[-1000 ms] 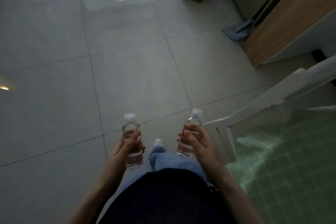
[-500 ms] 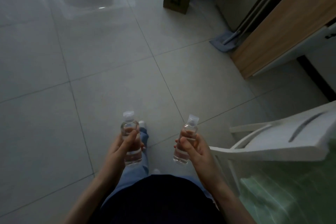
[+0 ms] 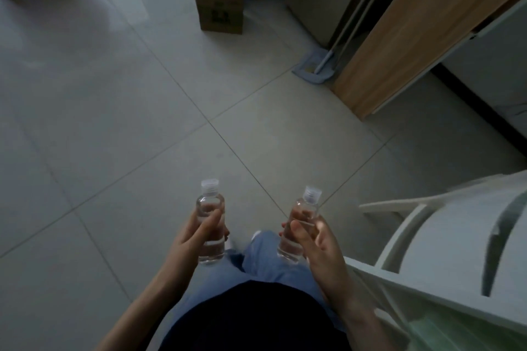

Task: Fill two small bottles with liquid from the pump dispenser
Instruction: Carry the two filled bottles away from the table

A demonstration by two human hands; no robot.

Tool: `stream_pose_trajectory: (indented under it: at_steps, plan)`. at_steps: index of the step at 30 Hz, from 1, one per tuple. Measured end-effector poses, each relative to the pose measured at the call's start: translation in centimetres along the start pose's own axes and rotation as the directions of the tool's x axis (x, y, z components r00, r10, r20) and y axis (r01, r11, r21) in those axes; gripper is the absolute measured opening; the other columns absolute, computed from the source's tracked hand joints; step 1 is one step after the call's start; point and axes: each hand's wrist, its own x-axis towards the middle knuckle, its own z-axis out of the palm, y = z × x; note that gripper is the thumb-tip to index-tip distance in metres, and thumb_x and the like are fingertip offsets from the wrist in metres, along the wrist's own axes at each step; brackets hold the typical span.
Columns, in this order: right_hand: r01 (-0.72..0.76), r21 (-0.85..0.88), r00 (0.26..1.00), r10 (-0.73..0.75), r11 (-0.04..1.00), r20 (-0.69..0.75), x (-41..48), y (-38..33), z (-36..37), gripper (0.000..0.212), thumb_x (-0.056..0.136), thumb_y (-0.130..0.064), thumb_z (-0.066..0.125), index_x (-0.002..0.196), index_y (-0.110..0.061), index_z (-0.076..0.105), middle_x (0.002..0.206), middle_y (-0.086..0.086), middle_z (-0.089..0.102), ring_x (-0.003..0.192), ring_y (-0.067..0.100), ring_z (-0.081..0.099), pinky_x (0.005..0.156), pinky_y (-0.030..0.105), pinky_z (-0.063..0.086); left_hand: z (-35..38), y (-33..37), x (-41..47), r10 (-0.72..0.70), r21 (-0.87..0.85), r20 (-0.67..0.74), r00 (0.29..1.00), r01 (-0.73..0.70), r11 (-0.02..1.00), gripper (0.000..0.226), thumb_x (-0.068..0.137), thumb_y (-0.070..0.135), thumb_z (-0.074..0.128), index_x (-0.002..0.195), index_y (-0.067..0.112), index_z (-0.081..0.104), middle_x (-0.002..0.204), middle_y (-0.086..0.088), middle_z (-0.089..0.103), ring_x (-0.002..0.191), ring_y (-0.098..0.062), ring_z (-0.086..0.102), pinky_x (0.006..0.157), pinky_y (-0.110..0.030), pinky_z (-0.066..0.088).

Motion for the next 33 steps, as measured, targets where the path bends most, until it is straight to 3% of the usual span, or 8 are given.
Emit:
stream_pose_trajectory:
  at_steps: [4, 9, 13, 16, 20, 23, 27, 33]
  plan:
    - [-0.013, 0.012, 0.998, 0.014, 1.000, -0.055, 4.4, -2.7, -0.8, 0.050, 0.066, -0.051, 0.066, 0.107, -0.024, 0.061, 0.096, -0.009, 0.076, 0.087, 0.007, 0.073, 0.068, 0.015, 0.054, 1.4, 2.9, 4.8, -0.027, 0.039, 0.061, 0.998, 0.025, 0.999, 0.025, 0.073, 0.051, 0.066, 0.087, 0.030, 0.066, 0.071, 0.000, 0.064, 0.066, -0.014, 0.061, 0.063, -0.031, 0.047]
    - [0.015, 0.012, 0.996, -0.013, 1.000, -0.084, 11.3, -6.8, -3.1, 0.053, 0.062, -0.056, 0.067, 0.104, -0.024, 0.063, 0.097, -0.007, 0.076, 0.089, 0.007, 0.072, 0.070, 0.017, 0.054, 5.2, 6.3, 11.3, -0.035, 0.086, 0.120, 0.992, 0.025, 0.996, 0.048, 0.052, 0.070, 0.069, 0.085, 0.035, 0.067, 0.071, 0.002, 0.063, 0.064, -0.011, 0.061, 0.057, -0.024, 0.046]
    - [0.027, 0.045, 0.995, -0.022, 0.999, -0.094, 16.7, -11.1, -6.0, 0.050, 0.063, -0.053, 0.067, 0.102, -0.022, 0.062, 0.094, -0.008, 0.076, 0.085, 0.005, 0.072, 0.068, 0.014, 0.053, 9.7, 9.4, 16.7, -0.046, 0.043, 0.092, 0.995, 0.042, 0.998, 0.034, 0.073, 0.050, 0.069, 0.095, 0.024, 0.064, 0.074, -0.004, 0.060, 0.065, -0.015, 0.058, 0.057, -0.026, 0.046]
    - [0.042, 0.042, 0.993, -0.037, 0.998, -0.116, 20.0, -14.3, -8.6, 0.051, 0.061, -0.054, 0.069, 0.101, -0.023, 0.063, 0.093, -0.006, 0.076, 0.084, 0.007, 0.073, 0.067, 0.015, 0.054, 13.4, 12.0, 20.3, -0.051, 0.022, 0.083, 0.995, 0.050, 0.999, 0.027, 0.075, 0.044, 0.069, 0.095, 0.027, 0.066, 0.079, -0.007, 0.061, 0.068, -0.019, 0.059, 0.063, -0.033, 0.047]
    - [0.061, 0.091, 0.989, -0.048, 0.994, -0.139, 23.6, -17.5, -11.3, 0.042, 0.067, -0.042, 0.066, 0.101, -0.019, 0.062, 0.089, 0.000, 0.074, 0.079, 0.005, 0.071, 0.065, 0.016, 0.053, 17.1, 15.0, 24.4, -0.048, 0.018, 0.118, 0.992, 0.046, 0.999, 0.054, 0.051, 0.060, 0.077, 0.094, 0.028, 0.068, 0.076, -0.002, 0.067, 0.070, -0.015, 0.064, 0.073, -0.034, 0.051]
    - [0.074, 0.122, 0.986, -0.054, 0.990, -0.157, 26.2, -19.3, -12.3, 0.036, 0.070, -0.037, 0.064, 0.100, -0.017, 0.061, 0.091, 0.003, 0.071, 0.076, 0.005, 0.070, 0.064, 0.017, 0.054, 19.4, 16.8, 27.8, -0.063, -0.022, 0.155, 0.986, 0.067, 0.998, 0.066, 0.038, 0.063, 0.083, 0.094, 0.029, 0.071, 0.074, 0.000, 0.066, 0.069, -0.014, 0.062, 0.075, -0.036, 0.046]
    - [0.071, 0.149, 0.979, -0.040, 0.986, -0.202, 29.8, -21.2, -13.9, 0.016, 0.085, -0.022, 0.062, 0.100, -0.017, 0.060, 0.090, 0.004, 0.071, 0.076, 0.006, 0.070, 0.064, 0.017, 0.055, 22.4, 19.0, 32.8, -0.107, 0.025, 0.231, 0.967, 0.104, 0.994, 0.064, 0.042, 0.062, 0.082, 0.095, 0.028, 0.070, 0.073, 0.003, 0.068, 0.068, -0.012, 0.065, 0.066, -0.029, 0.049]
    - [0.118, 0.194, 0.946, -0.050, 0.974, -0.321, 35.7, -24.9, -15.5, 0.041, 0.070, -0.043, 0.065, 0.104, -0.021, 0.061, 0.089, -0.001, 0.073, 0.079, 0.004, 0.072, 0.063, 0.016, 0.054, 26.4, 23.4, 40.7, -0.134, 0.104, 0.360, 0.923, 0.103, 0.989, 0.043, 0.068, 0.046, 0.074, 0.098, 0.016, 0.063, 0.067, 0.004, 0.061, 0.061, -0.011, 0.059, 0.056, -0.023, 0.047]
